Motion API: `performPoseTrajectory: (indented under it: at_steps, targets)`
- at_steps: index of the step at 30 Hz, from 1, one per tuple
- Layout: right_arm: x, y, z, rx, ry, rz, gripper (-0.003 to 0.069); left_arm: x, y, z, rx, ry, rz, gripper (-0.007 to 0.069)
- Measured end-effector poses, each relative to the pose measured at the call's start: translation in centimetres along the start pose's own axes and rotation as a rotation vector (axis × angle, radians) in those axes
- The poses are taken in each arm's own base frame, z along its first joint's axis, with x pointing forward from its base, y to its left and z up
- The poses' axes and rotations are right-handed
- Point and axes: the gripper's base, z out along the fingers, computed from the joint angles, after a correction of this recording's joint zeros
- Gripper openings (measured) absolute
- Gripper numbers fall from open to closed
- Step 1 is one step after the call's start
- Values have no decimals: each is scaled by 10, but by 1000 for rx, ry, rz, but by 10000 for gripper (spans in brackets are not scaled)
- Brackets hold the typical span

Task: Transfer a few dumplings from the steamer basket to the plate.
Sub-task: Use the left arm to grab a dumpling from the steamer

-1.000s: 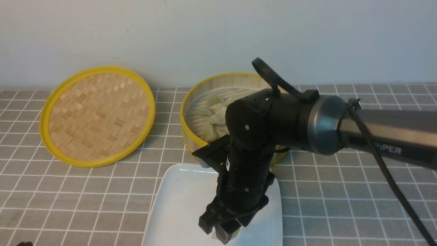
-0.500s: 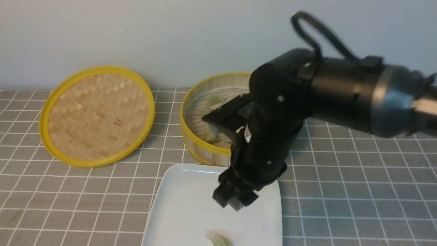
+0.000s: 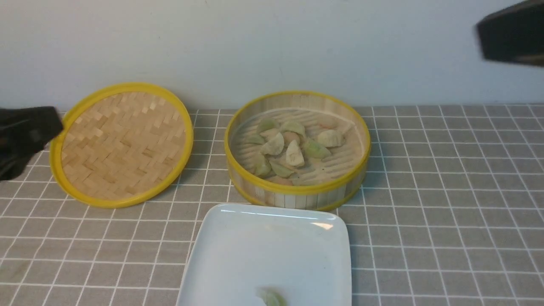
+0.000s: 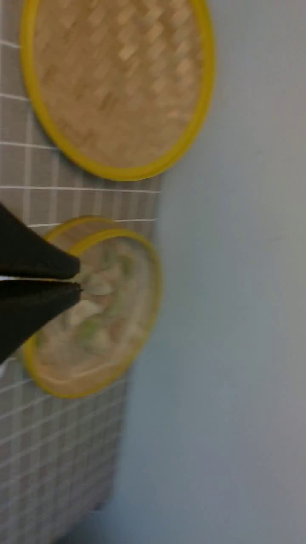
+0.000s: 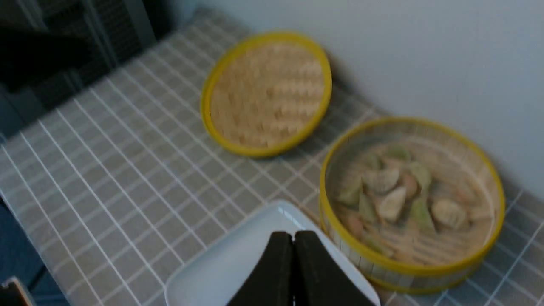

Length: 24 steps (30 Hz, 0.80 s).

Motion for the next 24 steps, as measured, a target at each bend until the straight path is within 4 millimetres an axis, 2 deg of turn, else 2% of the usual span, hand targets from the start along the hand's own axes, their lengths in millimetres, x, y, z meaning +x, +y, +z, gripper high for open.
performPoseTrajectory:
  at_steps: [1,2,3,5,6,7,8,11,14,19,21,23,24]
  targets:
    - [9,-1,-28,-8,-86,0,-12,-15,0,27,12,164,40,-4]
    - [11,-1,-30,-8,-95,-1,-12,-17,0,31,13,183,45,-4]
    - [28,-4,-51,-9,-170,-5,-14,-25,6,66,26,351,62,-4]
    - [52,-7,-60,-8,-234,-12,-14,-29,11,103,47,505,78,-4]
    - [65,-9,-64,-6,-271,-17,-14,-30,11,116,54,548,89,-4]
    - [66,-9,-68,-6,-283,-18,-14,-30,11,120,55,558,97,-4]
    - [85,-11,-69,-5,-350,-27,-14,-26,12,146,59,626,118,-4]
    - [130,-16,-61,-11,-450,-14,-14,-19,0,187,65,700,204,-4]
    - [160,-18,-47,-41,-512,50,-14,-13,-10,224,43,749,255,-4]
    - [181,-21,-30,-40,-494,91,-15,-4,-20,284,-53,849,351,-4]
    - [182,-22,-28,-29,-482,83,-15,-3,-21,297,-88,873,377,-4]
    - [181,-22,-26,-14,-479,61,-15,0,-24,320,-121,879,410,-5]
    - [181,-22,-25,-13,-478,62,-15,-3,-25,321,-121,869,415,-5]
